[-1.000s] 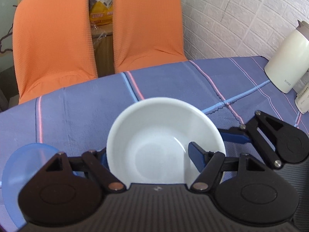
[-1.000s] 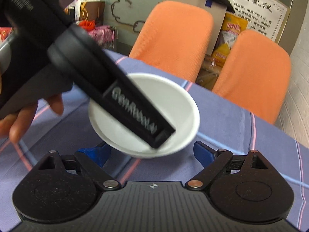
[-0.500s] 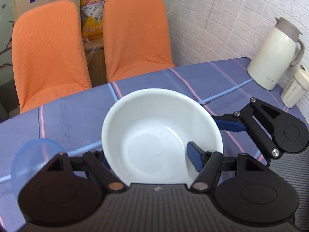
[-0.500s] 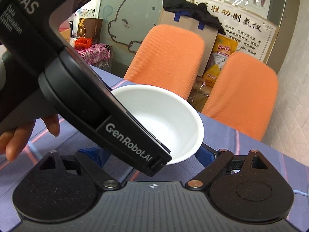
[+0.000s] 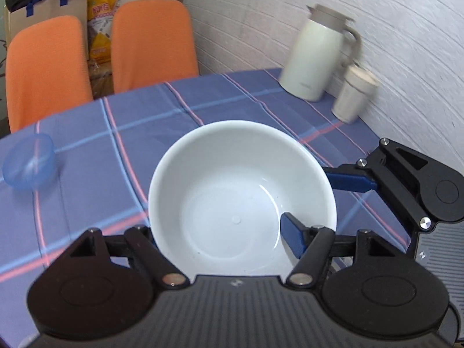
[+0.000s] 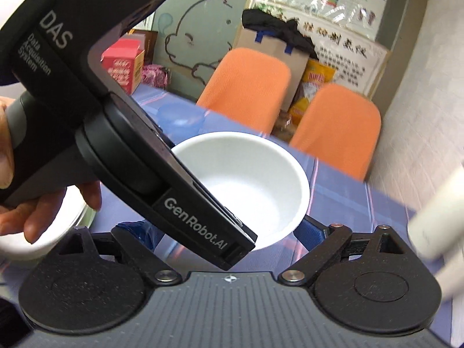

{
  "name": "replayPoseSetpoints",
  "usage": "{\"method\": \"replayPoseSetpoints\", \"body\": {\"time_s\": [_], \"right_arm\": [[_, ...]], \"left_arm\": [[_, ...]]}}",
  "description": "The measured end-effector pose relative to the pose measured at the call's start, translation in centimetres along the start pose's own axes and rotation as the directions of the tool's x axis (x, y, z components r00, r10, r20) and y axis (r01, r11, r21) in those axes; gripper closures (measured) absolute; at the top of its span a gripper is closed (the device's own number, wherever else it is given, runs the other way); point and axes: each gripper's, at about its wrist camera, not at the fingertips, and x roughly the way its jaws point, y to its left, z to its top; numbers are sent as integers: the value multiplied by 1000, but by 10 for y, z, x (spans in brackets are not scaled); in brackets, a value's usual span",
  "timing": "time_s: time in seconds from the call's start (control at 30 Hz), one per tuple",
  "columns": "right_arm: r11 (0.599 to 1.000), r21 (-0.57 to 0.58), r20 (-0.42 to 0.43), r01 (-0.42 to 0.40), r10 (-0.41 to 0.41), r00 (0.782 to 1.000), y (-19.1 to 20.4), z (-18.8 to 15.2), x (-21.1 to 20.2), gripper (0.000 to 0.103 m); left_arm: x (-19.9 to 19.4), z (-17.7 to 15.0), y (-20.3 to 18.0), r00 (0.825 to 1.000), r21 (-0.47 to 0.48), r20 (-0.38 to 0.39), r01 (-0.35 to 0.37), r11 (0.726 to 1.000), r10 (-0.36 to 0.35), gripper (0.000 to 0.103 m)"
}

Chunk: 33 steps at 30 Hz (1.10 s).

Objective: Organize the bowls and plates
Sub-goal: 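Grip the white bowl's rim with the left tool and lift it, then lower the white bowl into the steel bowl and open the left tool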

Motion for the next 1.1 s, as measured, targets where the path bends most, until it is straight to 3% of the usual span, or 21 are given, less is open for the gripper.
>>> {"method": "replayPoseSetpoints", "body": {"time_s": [0.27,0.5,0.67,0.83,0.97,1.1], "right_arm": [[999,49,-68,-7,10,998,18,-42,-24,21],[997,78,-110,-21,29,993,18,-58,-16,23],[994,112,-113,-2,15,993,9,-66,-18,23],[985,171,-113,-1,20,993,1,-78,-31,23],[976,216,-99,-23,45,994,-6,-78,-38,23],[967,250,-68,-46,65,996,-7,-73,-42,23]], "left_arm": [[11,-54,-35,997,45,-76,18,999,-15,33],[27,-66,-31,992,43,-122,-9,999,14,33],[25,-63,-27,990,40,-143,16,999,-10,27],[1,-62,-23,992,62,-124,25,998,-17,27],[-25,-59,-11,998,68,-51,-35,997,38,27],[-49,-52,17,996,8,4,-86,996,86,26]]}}
